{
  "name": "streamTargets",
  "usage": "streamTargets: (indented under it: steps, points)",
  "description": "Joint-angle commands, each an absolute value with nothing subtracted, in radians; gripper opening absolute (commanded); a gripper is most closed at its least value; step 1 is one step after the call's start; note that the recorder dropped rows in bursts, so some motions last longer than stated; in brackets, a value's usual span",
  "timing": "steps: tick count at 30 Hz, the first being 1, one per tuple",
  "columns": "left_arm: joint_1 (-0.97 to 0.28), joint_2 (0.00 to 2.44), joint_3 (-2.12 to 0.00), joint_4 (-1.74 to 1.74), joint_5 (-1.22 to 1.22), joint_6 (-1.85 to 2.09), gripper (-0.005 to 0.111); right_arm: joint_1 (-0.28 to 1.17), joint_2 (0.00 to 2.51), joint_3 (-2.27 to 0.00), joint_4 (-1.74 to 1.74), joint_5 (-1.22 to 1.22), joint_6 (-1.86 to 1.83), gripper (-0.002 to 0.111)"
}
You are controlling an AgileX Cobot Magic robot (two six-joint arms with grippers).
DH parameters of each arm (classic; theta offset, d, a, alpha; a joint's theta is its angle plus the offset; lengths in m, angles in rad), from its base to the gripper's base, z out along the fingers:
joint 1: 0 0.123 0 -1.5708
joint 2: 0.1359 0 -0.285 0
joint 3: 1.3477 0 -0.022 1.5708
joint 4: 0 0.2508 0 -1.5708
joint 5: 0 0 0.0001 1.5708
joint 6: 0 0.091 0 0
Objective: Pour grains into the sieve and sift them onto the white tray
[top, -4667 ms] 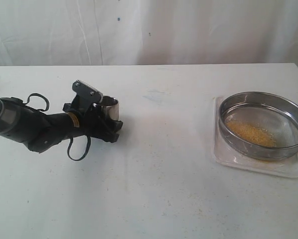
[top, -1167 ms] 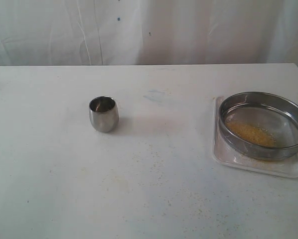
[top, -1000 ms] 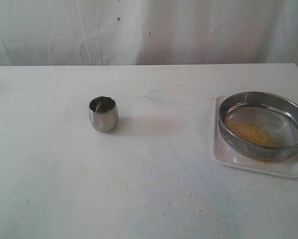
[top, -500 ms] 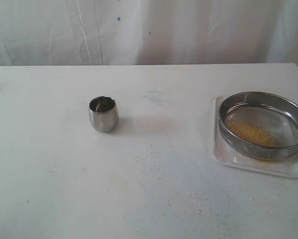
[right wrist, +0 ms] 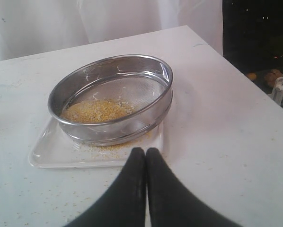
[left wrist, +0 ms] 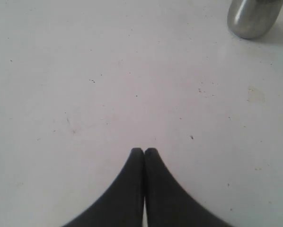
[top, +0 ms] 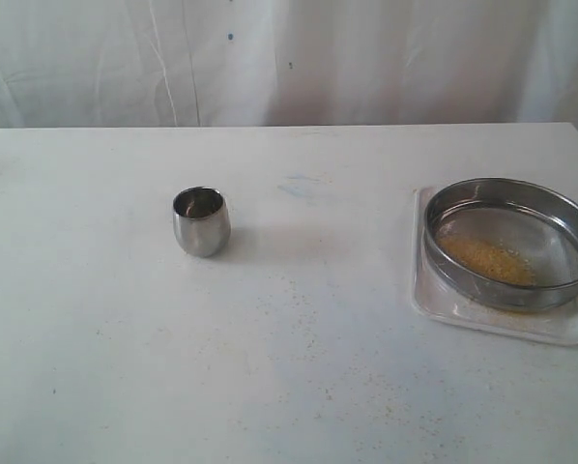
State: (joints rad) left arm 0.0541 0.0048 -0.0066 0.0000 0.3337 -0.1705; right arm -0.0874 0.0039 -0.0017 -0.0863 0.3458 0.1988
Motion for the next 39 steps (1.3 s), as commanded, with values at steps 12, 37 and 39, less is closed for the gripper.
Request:
streamTargets:
  steps: [12,37,39]
  points:
    - [0.046,0.000,0.000,0.008,0.107,-0.180,0.000,-0.090,0.000,0.000,-0.182,0.241,0.212,0.000]
    - [0.046,0.000,0.000,0.008,0.017,-0.180,0.000,-0.088,0.631,-0.778,-0.518,0.150,0.318,0.000]
    - [0.046,0.000,0.000,0.008,0.017,-0.180,0.000,-0.088,0.782,-0.783,-0.572,0.283,0.282,0.000]
